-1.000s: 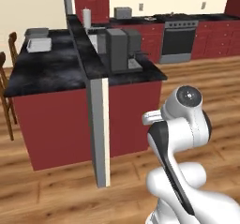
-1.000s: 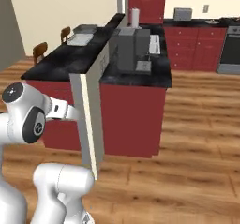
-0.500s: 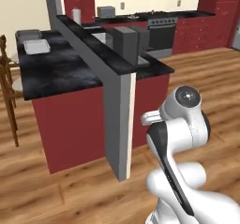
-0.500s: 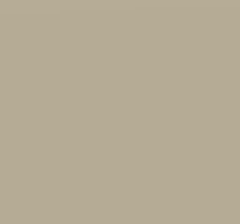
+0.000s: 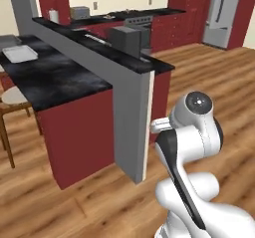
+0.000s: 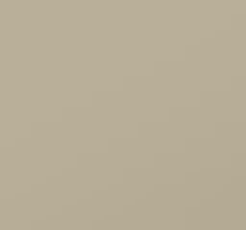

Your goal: Place the cold items (pear and squash) from the fridge in one tupperware on the dining counter. Place the warm items (kebab skewer and hot dog) in the stove area in another tupperware.

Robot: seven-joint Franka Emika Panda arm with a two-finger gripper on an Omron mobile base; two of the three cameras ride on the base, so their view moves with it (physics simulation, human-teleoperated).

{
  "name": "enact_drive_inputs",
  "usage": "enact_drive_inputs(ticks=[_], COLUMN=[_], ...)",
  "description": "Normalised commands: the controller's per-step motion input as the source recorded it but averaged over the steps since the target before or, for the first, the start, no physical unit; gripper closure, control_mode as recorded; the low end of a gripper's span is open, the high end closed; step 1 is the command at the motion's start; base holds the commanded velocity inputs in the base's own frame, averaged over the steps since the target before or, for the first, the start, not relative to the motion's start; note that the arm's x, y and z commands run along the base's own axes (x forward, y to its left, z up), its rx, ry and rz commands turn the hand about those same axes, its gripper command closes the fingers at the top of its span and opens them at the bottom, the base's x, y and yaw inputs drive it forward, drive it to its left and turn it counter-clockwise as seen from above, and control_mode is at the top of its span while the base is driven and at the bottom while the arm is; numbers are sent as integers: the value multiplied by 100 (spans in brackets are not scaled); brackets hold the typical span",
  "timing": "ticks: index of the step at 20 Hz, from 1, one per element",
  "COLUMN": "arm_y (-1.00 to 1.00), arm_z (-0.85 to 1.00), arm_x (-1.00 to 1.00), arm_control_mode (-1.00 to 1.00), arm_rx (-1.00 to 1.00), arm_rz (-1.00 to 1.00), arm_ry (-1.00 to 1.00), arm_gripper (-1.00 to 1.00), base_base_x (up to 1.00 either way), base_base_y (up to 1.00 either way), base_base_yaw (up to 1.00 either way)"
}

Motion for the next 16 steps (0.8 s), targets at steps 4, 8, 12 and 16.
enact_drive_inputs(ticks=[4,8,12,16], arm_y=[0,0,0,0], arm_z=[0,0,0,0], arm_x=[0,0,0,0], arm_control_mode=[100,100,100,100], arm_rx=[0,0,0,0], arm_rz=[0,0,0,0], arm_ry=[0,0,0,0], arm_gripper=[100,100,100,100], base_base_x=[3,4,0,0], base_base_y=[100,100,100,100], base_base_yaw=[-37,-38,-40,-37])
